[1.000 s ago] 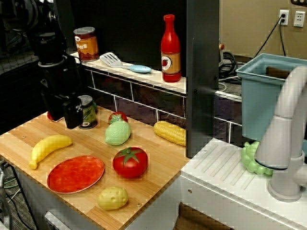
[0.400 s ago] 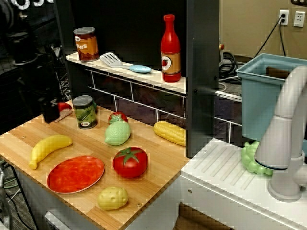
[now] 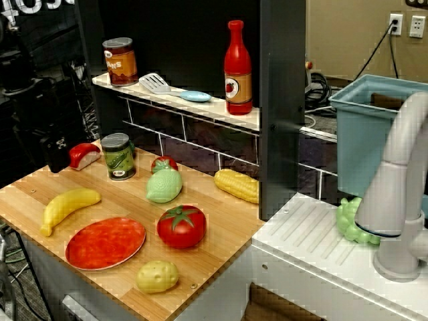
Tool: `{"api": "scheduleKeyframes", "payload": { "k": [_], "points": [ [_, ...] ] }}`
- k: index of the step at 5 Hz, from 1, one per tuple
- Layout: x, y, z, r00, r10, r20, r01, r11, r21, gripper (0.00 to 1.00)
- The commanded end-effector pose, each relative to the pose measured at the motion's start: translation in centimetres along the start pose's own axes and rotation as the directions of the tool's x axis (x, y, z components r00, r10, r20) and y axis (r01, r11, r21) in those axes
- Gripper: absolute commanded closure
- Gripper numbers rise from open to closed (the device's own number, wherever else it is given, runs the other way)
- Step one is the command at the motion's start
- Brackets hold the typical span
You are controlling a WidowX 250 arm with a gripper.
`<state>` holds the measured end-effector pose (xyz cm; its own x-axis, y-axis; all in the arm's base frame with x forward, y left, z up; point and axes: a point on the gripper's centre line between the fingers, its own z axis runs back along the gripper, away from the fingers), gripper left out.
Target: Put banana on plate
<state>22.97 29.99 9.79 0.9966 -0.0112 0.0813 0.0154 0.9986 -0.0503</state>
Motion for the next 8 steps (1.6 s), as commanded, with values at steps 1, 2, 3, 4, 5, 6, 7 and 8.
{"api": "scheduleKeyframes", "payload": {
  "k": [1, 2, 3, 4, 5, 6, 7, 8],
  "points": [
    [0.3, -0.2, 0.1, 0.999, 0.006, 0.037, -0.007, 0.999, 0.048, 0.00],
    [0.6, -0.5, -0.8, 0.998, 0.029, 0.051, -0.031, 0.999, 0.040, 0.00],
    [1.1, -0.3, -2.1, 0.997, 0.045, 0.070, -0.049, 0.997, 0.060, 0.00],
    [1.5, 0.0, -3.4, 0.996, 0.045, 0.077, -0.052, 0.995, 0.090, 0.00],
    [1.6, 0.5, -4.4, 0.996, 0.045, 0.075, -0.053, 0.993, 0.110, 0.00],
    [1.5, 0.6, -4.8, 0.997, 0.031, 0.069, -0.040, 0.992, 0.122, 0.00],
    [1.2, 0.6, -4.8, 0.997, 0.025, 0.071, -0.034, 0.992, 0.123, 0.00],
    [1.0, 0.7, -4.5, 0.997, 0.028, 0.074, -0.037, 0.992, 0.121, 0.00]
  ]
}}
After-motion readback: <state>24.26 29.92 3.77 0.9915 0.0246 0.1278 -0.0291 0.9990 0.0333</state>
